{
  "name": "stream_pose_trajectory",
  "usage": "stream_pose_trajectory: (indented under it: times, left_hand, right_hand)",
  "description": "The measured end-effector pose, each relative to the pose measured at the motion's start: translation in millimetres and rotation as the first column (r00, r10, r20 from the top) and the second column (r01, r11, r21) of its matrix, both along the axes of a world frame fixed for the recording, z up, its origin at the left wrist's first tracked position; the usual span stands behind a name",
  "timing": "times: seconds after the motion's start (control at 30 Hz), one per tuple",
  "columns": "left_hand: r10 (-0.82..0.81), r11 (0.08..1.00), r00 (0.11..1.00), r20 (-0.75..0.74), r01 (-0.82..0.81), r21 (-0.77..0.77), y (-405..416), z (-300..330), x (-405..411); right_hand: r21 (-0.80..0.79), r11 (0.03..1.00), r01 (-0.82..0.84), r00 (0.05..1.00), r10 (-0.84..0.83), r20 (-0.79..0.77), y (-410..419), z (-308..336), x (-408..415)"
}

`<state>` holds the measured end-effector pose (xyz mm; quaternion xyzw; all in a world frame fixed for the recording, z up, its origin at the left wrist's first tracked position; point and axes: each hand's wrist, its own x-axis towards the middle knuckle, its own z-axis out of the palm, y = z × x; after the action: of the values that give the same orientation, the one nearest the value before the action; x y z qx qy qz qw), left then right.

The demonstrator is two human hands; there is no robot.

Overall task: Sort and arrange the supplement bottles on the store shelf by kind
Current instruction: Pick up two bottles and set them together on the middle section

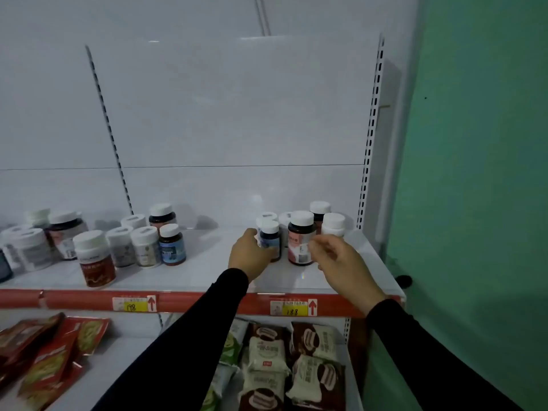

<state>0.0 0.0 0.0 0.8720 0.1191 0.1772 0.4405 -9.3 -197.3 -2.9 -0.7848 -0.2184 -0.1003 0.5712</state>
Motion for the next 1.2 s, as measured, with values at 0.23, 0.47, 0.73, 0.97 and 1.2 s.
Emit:
stream_pose_trajectory:
  times: [0.23,0.47,0.73,0.97,1.2]
  left_hand:
    - [0.029,1.000,0.997,-0.068,-0.030,-0.005,1,-11,30]
    - [-0.019,0.999,0.997,-0.069,0.021,0.028,9,-17,37]
    - [-0.076,0.991,0.986,0.151,0.091,-0.100,26,-8,-5]
    - [-0.110,0.973,0.947,0.302,0.165,-0.164,29,2,-56]
    - [-0.129,0.968,0.942,0.311,0.188,-0.168,40,-2,-76]
  right_hand:
    - [0.003,1.000,-0.005,1.000,0.005,-0.031,3,-3,12]
    - [-0.038,0.999,0.016,1.000,-0.017,-0.014,17,-5,5]
    - [-0.048,0.998,0.046,0.999,-0.046,0.002,40,-9,3]
    - [0.116,0.991,-0.061,0.994,0.071,-0.082,78,2,-2]
    - [0.148,0.973,-0.179,0.982,0.186,-0.030,102,4,-11]
